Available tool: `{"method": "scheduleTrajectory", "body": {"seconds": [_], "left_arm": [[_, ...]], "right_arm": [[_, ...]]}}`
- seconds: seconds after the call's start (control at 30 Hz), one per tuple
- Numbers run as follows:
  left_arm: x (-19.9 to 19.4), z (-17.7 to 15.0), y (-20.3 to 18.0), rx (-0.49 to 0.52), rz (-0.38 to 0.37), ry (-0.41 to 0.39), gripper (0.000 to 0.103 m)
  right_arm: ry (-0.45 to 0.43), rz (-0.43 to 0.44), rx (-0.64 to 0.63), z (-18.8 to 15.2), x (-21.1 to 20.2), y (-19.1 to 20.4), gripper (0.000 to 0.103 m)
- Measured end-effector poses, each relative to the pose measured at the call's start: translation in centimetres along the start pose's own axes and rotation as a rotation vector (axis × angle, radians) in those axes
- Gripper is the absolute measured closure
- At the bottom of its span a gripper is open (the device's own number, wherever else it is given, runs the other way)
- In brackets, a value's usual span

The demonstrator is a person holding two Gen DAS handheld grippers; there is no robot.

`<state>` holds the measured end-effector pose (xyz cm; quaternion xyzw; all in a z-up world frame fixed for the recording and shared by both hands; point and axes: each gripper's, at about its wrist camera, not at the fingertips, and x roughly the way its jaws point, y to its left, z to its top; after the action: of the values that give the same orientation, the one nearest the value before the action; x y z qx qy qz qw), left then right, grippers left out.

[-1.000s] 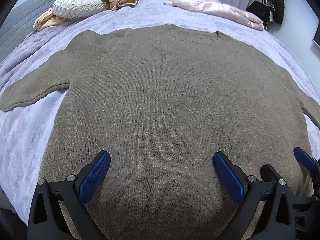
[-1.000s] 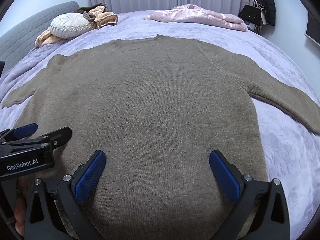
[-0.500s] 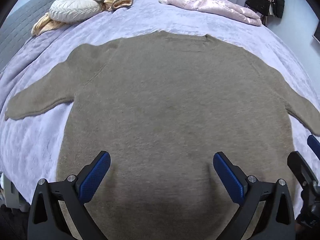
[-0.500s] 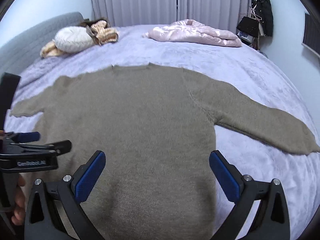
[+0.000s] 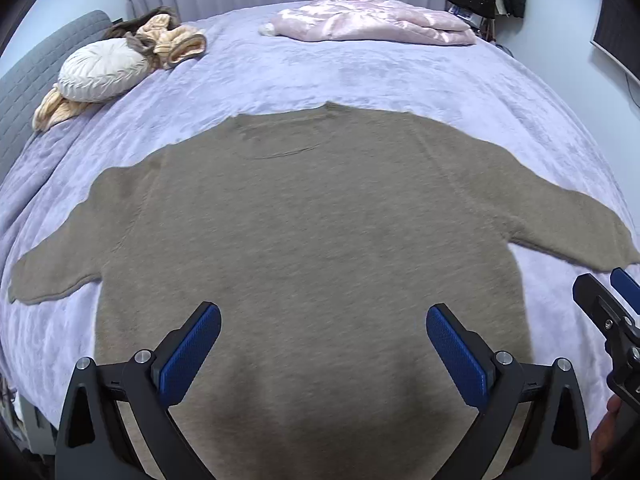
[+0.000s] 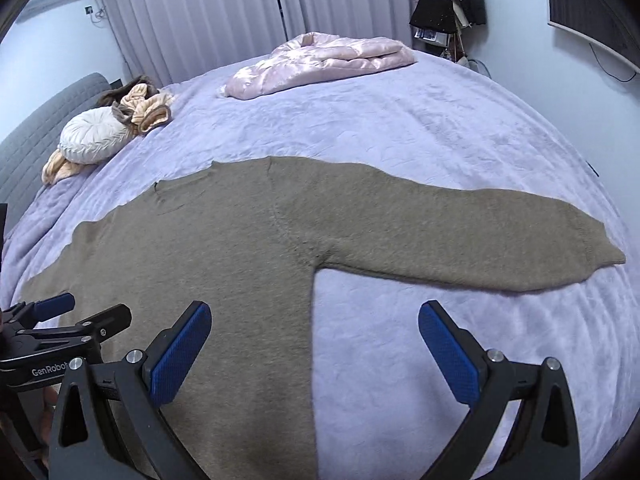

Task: Fold small clothes
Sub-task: 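Move the right gripper to the sweater sleeve cuff and grasp it, then fold the held sleeve across the sweater body, then open the right gripper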

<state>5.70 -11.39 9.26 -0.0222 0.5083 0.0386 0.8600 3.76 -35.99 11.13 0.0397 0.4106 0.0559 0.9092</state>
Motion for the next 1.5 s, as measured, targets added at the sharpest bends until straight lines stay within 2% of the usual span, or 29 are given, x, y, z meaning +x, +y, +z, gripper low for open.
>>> {"method": "scheduleTrajectory", "body": {"seconds": [0.23, 0.4, 0.6, 0.67, 0.77, 0.83, 0.87, 0.93, 0.97, 1.0, 1.07, 1.33, 1.4, 1.5], "left_arm": [[1.5, 2.5, -4.9, 0.054, 0.002, 0.015, 0.000], [2.7, 3.9, -8.9, 0.100, -0.014, 0.026, 0.000], [4.2, 4.9, -12.9, 0.139, -0.022, 0.038, 0.000], [4.8, 5.1, -13.5, 0.130, -0.030, 0.053, 0.000], [5.7, 5.2, -14.2, 0.118, -0.032, 0.068, 0.000], [6.2, 5.3, -14.3, 0.111, -0.025, 0.074, 0.000], [6.4, 5.4, -14.2, 0.105, -0.019, 0.075, 0.000], [6.9, 5.8, -13.7, 0.087, -0.005, 0.078, 0.000], [7.2, 6.1, -13.4, 0.078, 0.003, 0.080, 0.000], [7.6, 6.4, -13.1, 0.066, 0.010, 0.082, 0.000], [8.2, 6.9, -12.4, 0.044, 0.016, 0.085, 0.000], [11.4, 8.9, -11.9, 0.009, 0.050, 0.117, 0.000], [12.4, 8.9, -12.5, 0.026, 0.040, 0.140, 0.000], [13.2, 8.7, -13.4, 0.071, 0.069, 0.130, 0.000]], "right_arm": [[0.012, -0.029, 0.146, 1.3, 0.9, -7.3, 0.000], [0.004, -0.101, 0.221, 1.5, 1.1, -13.0, 0.000], [0.003, -0.201, 0.383, 0.0, 0.8, -21.7, 0.000], [-0.003, -0.198, 0.432, -0.3, 1.1, -24.3, 0.000], [-0.003, -0.131, 0.480, 0.1, 2.6, -26.8, 0.000], [-0.038, -0.094, 0.485, 0.8, 3.4, -27.6, 0.000], [-0.046, -0.092, 0.482, 1.3, 3.8, -27.7, 0.002], [-0.043, -0.087, 0.457, 2.4, 4.7, -27.7, 0.026], [-0.035, -0.080, 0.440, 2.8, 5.1, -27.6, 0.056], [-0.028, -0.070, 0.435, 3.0, 5.3, -27.6, 0.079], [-0.033, -0.064, 0.440, 3.1, 5.5, -27.8, 0.096], [-0.170, -0.153, 0.440, 2.2, 1.6, -27.6, 0.097], [-0.167, -0.180, 0.442, 1.9, 1.7, -27.6, 0.097], [-0.111, -0.194, 0.448, 1.6, 3.0, -28.0, 0.097]]}}
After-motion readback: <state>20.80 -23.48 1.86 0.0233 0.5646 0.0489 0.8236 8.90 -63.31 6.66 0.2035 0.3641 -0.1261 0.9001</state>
